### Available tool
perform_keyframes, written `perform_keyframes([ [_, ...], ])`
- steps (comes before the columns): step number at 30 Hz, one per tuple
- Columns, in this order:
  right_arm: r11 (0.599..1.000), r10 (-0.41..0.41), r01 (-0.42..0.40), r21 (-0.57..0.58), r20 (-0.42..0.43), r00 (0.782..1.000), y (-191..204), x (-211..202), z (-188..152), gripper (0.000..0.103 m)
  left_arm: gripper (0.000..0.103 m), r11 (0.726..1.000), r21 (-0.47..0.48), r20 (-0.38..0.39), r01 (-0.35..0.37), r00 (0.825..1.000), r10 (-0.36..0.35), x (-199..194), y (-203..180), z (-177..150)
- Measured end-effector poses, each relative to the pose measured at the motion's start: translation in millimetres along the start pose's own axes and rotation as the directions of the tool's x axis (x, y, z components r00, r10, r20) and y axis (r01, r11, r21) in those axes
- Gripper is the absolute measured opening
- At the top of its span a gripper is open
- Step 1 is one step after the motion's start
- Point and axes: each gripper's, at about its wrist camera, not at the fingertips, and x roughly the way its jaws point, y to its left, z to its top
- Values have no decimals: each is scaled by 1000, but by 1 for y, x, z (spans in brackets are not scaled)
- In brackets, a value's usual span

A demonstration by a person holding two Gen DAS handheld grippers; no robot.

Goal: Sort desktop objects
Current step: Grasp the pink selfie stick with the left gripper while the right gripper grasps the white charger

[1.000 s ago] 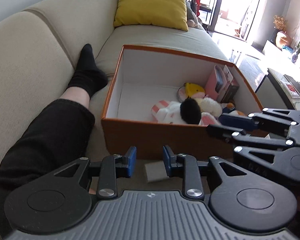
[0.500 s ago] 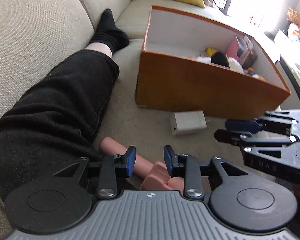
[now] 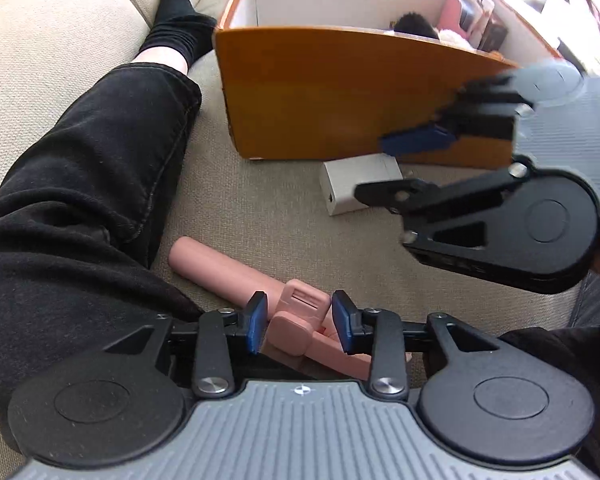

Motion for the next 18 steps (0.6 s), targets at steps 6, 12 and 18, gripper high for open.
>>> perform_keyframes([
  [6,981,-5,5,-193,2,1000,19,12,5,39,40,1000,-1,-12,-14,1000,14,6,-2,-3],
  [12,938,-98,87,-337,-16,995,39,23,1,43,38,1000,3,2,-9,1000,9,4,-3,-8],
  [18,967,-72,42,-249,-115,991,28,16,1,40,38,1000,11,20,-13,1000,13,2,-5,-11],
])
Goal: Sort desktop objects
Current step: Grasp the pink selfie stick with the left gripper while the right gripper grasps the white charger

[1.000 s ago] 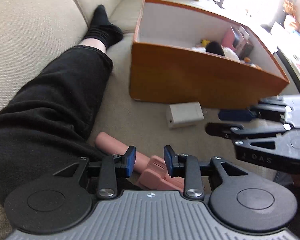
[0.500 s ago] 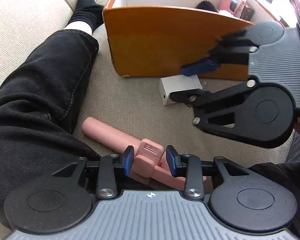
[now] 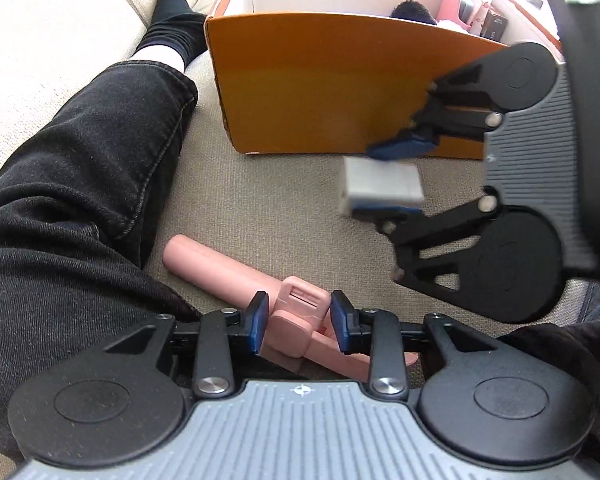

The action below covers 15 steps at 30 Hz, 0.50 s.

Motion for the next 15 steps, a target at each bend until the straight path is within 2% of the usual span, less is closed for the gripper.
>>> perform_keyframes([
  [3,993,66,-64,102,-22,998,-10,-8,-10,40,37,1000,7,15,-7,1000,7,0,-2,-1],
  [6,976,87,-79,204,-28,996,-17,-16,-25,40,37,1000,18,33,-14,999,14,0,-6,-1],
  [11,923,12,8,385,-48,999,-24,-29,-50,39,34,999,42,58,-24,998,22,2,-15,6],
  [15,899,-21,50,434,-70,997,-30,-37,-65,39,33,998,51,69,-28,997,24,9,-22,16],
])
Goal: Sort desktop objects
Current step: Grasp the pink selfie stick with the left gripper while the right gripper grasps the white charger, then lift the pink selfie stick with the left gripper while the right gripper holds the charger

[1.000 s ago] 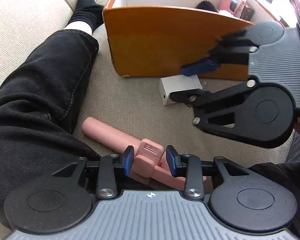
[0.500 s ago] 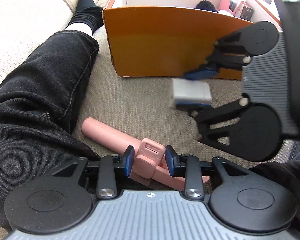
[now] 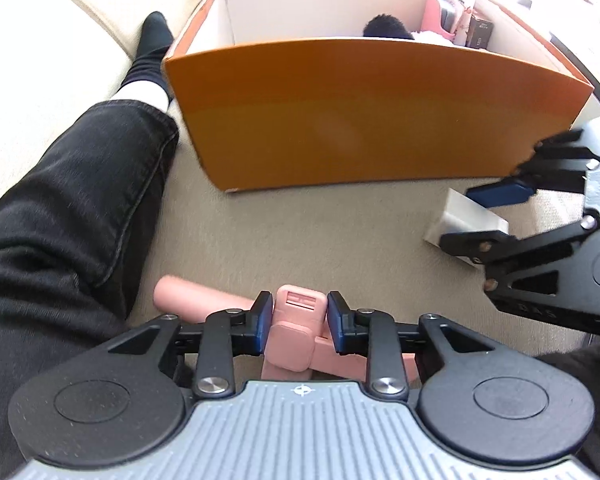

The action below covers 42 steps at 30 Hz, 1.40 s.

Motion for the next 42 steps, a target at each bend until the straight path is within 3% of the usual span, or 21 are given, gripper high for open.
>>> perform_keyframes([
  [18,994,-42,40,101,16,999,-16,-15,-13,36,32,999,-33,71,32,997,-29,14,-15,43],
  [25,988,-10,7,152,20,1000,-25,-22,-17,42,32,995,-21,59,101,993,-100,13,-3,43],
  [36,988,15,-18,151,25,1000,-26,-38,-24,48,32,985,141,142,102,982,-122,-22,-3,34],
  [42,988,21,-26,151,33,999,-25,-49,-27,48,33,946,318,156,65,981,-120,-37,-4,20],
])
